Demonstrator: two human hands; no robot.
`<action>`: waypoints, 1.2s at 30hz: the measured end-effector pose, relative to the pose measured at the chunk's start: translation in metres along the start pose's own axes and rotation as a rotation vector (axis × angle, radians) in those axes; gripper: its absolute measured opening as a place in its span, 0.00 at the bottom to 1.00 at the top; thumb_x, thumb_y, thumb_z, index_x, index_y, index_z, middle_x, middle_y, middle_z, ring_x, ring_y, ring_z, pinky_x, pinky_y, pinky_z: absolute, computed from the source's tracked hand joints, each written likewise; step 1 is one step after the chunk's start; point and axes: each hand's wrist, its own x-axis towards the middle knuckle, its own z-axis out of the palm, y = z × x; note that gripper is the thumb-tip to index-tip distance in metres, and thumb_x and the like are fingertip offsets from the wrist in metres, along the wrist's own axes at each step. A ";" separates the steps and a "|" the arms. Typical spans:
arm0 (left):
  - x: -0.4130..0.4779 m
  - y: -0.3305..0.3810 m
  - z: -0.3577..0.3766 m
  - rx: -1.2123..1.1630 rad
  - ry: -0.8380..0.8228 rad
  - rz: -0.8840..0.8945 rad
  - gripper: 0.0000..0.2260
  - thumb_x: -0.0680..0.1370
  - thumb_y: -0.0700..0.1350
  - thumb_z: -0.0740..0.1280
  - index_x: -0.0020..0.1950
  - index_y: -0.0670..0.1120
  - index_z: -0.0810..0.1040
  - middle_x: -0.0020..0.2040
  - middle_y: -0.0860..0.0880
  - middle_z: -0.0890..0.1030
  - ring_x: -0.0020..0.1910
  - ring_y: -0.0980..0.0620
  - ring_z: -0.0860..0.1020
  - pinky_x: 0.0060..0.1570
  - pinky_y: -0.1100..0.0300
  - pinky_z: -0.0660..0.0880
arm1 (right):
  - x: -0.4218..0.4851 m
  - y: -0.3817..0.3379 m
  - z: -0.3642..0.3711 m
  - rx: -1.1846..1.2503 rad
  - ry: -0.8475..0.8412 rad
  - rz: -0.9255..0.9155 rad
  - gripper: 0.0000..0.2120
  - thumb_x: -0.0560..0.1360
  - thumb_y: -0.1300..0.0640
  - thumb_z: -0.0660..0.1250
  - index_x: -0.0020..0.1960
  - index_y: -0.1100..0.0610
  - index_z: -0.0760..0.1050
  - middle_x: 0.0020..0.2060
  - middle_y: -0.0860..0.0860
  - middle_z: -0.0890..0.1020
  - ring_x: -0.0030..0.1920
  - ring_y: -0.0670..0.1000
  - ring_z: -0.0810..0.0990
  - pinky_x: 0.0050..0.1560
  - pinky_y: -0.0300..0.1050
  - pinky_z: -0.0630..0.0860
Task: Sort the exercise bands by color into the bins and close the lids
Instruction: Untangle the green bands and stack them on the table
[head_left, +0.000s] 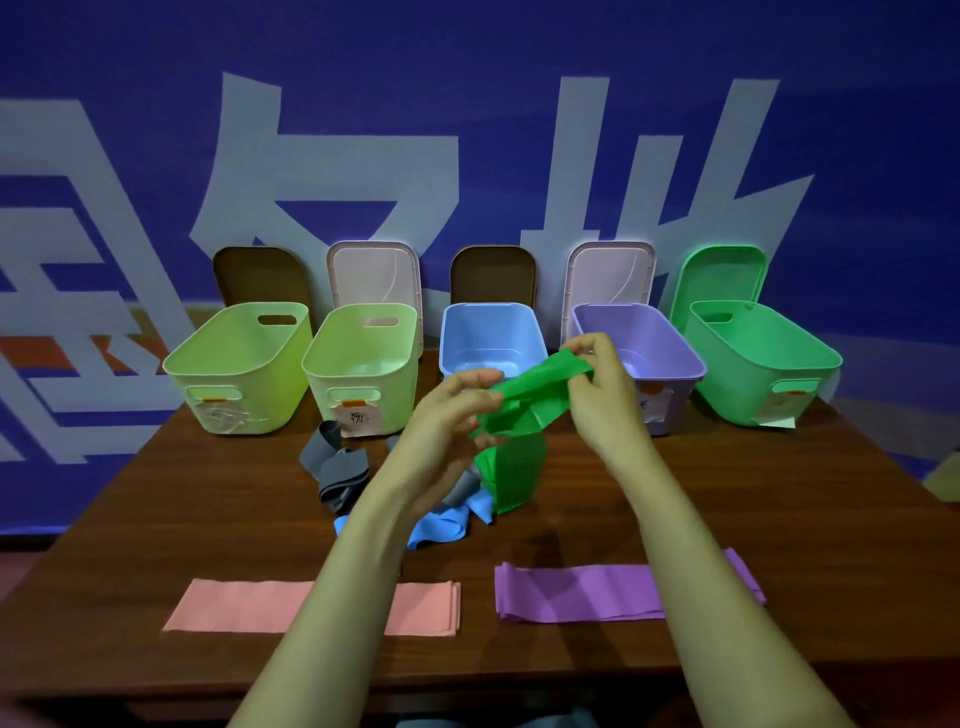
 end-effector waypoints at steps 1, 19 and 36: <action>-0.001 -0.001 -0.001 0.029 -0.008 0.034 0.18 0.69 0.31 0.68 0.57 0.41 0.74 0.44 0.43 0.79 0.44 0.47 0.79 0.42 0.61 0.78 | 0.000 0.000 -0.001 0.107 -0.004 0.060 0.13 0.74 0.69 0.56 0.50 0.53 0.70 0.44 0.50 0.78 0.42 0.50 0.76 0.38 0.40 0.70; 0.015 -0.023 -0.006 -0.104 0.401 0.136 0.08 0.77 0.32 0.56 0.47 0.42 0.73 0.36 0.46 0.82 0.35 0.52 0.80 0.39 0.60 0.76 | -0.009 0.015 -0.010 0.898 -0.544 0.278 0.15 0.71 0.73 0.59 0.42 0.56 0.78 0.33 0.50 0.83 0.36 0.47 0.81 0.39 0.39 0.76; 0.019 -0.023 -0.073 0.772 0.474 0.239 0.12 0.72 0.29 0.63 0.39 0.46 0.75 0.46 0.47 0.79 0.46 0.49 0.76 0.45 0.63 0.76 | 0.010 0.045 -0.037 -0.044 -0.493 0.057 0.12 0.63 0.55 0.78 0.41 0.52 0.76 0.34 0.44 0.80 0.36 0.43 0.78 0.38 0.40 0.74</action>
